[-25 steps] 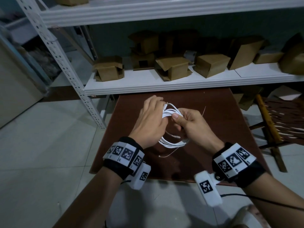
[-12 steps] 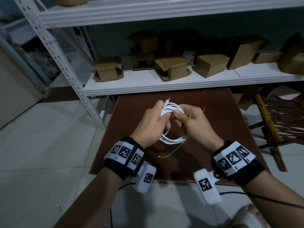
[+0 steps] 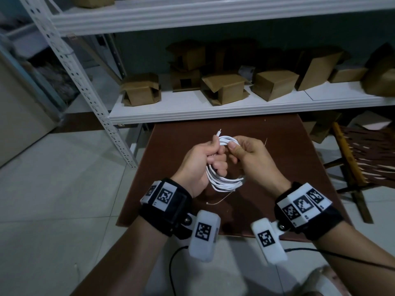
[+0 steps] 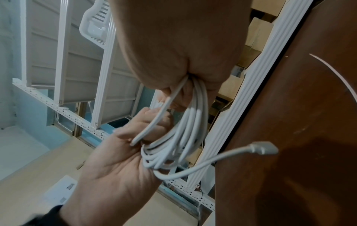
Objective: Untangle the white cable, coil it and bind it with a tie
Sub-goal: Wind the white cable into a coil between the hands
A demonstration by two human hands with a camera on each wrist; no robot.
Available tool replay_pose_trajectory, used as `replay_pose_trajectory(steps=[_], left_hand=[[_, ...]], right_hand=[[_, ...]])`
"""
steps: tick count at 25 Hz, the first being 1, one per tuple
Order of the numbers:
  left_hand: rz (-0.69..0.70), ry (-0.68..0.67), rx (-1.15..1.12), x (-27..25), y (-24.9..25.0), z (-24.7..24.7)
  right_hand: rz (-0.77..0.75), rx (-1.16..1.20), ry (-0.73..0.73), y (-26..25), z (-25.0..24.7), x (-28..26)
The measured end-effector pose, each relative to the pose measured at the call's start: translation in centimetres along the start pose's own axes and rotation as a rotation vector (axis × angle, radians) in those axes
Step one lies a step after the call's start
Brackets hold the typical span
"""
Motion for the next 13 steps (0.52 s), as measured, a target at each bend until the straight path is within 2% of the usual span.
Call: replay_pose_trajectory(steps=[4, 7, 10, 13], left_hand=[[-0.110, 0.044, -0.103, -0.2, -0.1, -0.8], [-0.093, 0.108, -0.164, -0.3, 0.7, -1.4], [-0.009, 0.188, -0.234, -0.2, 1.6, -2.0], [0.066, 0.245, -0.295, -0.1, 2.2, -2.5]], right_hand=[[0.029, 0.002, -0.062, 0.8, 0.6, 0.7], [0.030, 0.041, -0.073, 0.6, 0.8, 0.5], [0.117, 0.031, 0.006, 1.0, 0.2, 0.4], [0.210, -0.107, 0.147, 2.5, -0.5, 1.1]])
Point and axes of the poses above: each hand's wrist, its own x-axis towards the middle knuckle, its own z-axis out of the palm, y = z × x, the point moved 5 cm from there along x, towards the middle knuckle, and after that the axes turned 14 degrees about z, right-handed, at the moved point
